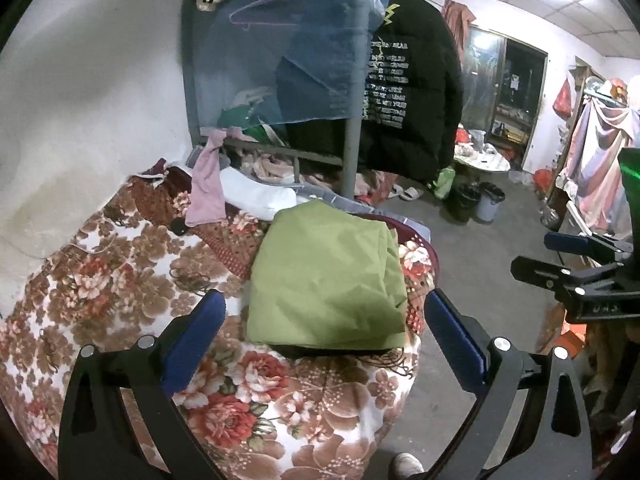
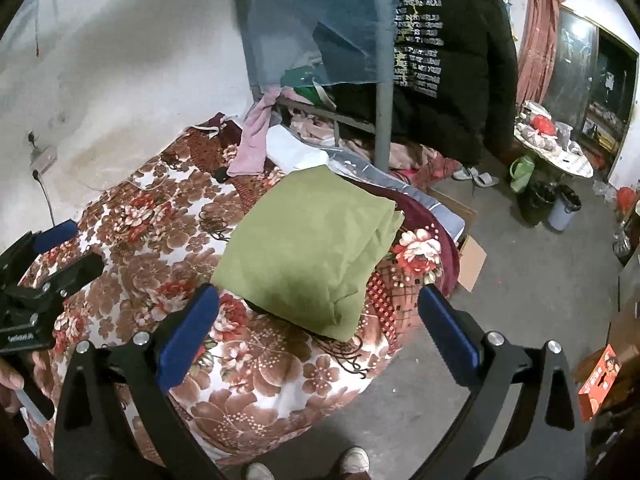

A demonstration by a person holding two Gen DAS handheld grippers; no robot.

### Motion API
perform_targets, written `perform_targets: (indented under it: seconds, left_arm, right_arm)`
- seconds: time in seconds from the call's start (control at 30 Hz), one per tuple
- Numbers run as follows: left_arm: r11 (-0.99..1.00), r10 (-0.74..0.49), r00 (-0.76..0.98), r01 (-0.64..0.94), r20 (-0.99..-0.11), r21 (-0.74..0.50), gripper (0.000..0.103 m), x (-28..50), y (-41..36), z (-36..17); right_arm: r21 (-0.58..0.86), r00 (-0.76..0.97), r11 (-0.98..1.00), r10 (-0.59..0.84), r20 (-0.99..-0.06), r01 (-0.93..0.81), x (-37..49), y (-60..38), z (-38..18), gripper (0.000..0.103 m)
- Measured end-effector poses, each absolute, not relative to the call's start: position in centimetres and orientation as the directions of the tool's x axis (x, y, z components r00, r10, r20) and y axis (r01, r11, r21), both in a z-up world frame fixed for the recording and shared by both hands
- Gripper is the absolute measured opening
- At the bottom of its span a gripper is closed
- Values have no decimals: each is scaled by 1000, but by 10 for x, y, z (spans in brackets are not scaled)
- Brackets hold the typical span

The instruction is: Fold large clothes

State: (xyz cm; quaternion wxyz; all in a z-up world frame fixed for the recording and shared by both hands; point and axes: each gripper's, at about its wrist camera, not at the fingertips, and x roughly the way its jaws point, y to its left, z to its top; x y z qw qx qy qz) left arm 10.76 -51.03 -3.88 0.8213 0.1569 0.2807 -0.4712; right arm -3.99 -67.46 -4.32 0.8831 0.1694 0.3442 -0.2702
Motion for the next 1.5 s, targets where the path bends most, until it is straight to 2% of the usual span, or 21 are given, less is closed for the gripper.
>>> perform_targets:
  seconds: [0.43, 0.6, 0.83, 1.17, 1.5]
  left_arm:
    - [494, -673, 414, 868, -613, 43, 98, 102, -524, -52]
    - [511, -640, 459, 853, -617, 104, 98, 101, -529, -56]
    - [518, -646, 453, 851, -614, 83, 98, 107, -529, -56]
    - [522, -635, 475, 845, -609, 115, 98, 112, -531, -62]
    - [503, -649, 459, 857, -606, 110, 98, 116, -532, -63]
  right_arm:
    - [124, 631, 818, -326, -704, 561, -34, -683, -62, 98]
    - [126, 636, 825, -316, -704, 550, -30, -686, -63, 98]
    - [132, 629, 822, -309, -713, 554, -26, -690, -64, 98]
    - [169, 640, 819, -281, -715, 549, -17, -702, -68, 98]
    - [140, 630, 832, -285, -723, 536, -3, -707, -75, 98]
